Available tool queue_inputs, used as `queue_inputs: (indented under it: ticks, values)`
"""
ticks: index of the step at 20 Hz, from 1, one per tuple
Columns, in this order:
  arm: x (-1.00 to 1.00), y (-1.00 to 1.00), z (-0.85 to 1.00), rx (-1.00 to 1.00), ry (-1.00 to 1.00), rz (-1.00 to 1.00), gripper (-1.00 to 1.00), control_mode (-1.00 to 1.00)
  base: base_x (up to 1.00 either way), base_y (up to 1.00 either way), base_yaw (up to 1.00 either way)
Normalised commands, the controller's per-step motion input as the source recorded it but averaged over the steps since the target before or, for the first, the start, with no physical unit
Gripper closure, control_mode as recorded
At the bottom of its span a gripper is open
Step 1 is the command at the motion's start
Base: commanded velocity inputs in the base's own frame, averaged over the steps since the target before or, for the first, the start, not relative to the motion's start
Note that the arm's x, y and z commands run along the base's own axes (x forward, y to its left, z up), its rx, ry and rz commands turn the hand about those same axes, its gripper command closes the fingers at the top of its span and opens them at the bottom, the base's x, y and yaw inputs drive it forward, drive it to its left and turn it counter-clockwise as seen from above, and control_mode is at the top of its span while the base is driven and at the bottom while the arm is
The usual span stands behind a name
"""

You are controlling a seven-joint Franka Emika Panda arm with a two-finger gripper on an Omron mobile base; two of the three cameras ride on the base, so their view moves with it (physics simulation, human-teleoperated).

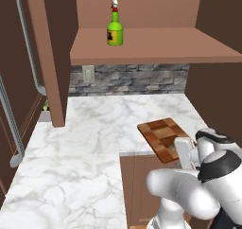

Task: Move the cutting board and knife to the sink. Then move spray from the cabinet to the counter.

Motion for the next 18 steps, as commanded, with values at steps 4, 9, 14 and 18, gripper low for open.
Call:
queue_inputs:
  ticks: [4, 9, 14, 18]
  values:
    - [0.31, 0.07, 0.0, 0.0, 0.1, -0.03, 1.0, -1.0, 0.0, 0.0, 0.0]
    - [0.04, 0.02, -0.08, 0.0, 0.03, -0.03, 1.0, -1.0, 0.0, 0.0, 0.0]
    - [-0.18, 0.06, -0.42, 0.0, 0.0, -0.01, 1.0, -1.0, 0.0, 0.0, 0.0]
    - [-0.25, 0.07, -0.07, -0.01, -0.07, 0.0, 1.0, -1.0, 0.0, 0.0, 0.0]
